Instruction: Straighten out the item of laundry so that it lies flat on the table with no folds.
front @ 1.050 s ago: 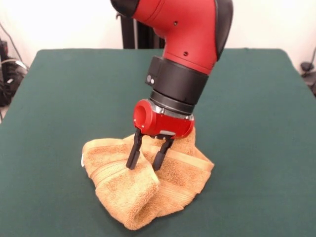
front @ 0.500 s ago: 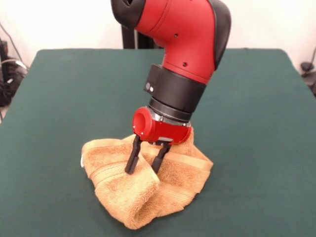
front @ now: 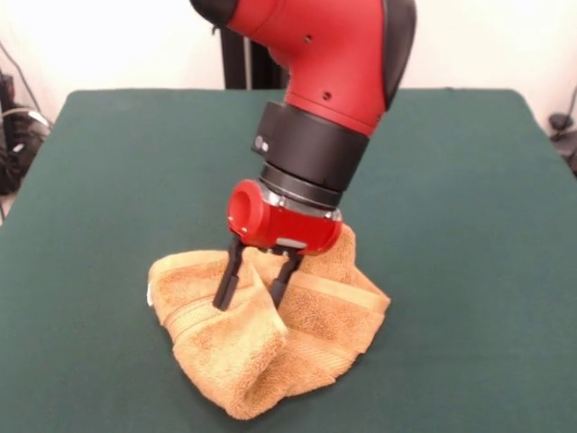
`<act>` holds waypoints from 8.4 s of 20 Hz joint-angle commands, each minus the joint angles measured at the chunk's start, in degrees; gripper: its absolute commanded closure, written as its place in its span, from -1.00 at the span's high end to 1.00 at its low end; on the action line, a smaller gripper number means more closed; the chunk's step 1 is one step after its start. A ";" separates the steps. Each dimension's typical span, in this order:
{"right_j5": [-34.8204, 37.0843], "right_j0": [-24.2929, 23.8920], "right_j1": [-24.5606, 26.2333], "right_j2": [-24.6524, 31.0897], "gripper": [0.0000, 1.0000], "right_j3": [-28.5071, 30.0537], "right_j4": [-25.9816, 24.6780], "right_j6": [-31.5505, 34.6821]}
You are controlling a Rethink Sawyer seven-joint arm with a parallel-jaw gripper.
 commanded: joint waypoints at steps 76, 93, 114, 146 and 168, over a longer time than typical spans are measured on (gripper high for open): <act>18.54 -7.40 -10.96 22.05 1.00 10.31 -2.70 4.12; 20.53 -3.82 -11.31 17.49 1.00 2.23 -11.50 -1.88; 14.78 -5.81 -6.77 17.20 1.00 1.44 -15.48 1.14; 14.47 -12.85 -5.38 23.70 1.00 5.47 -9.80 1.88; 21.62 -5.33 -6.64 18.16 1.00 4.26 -5.69 7.97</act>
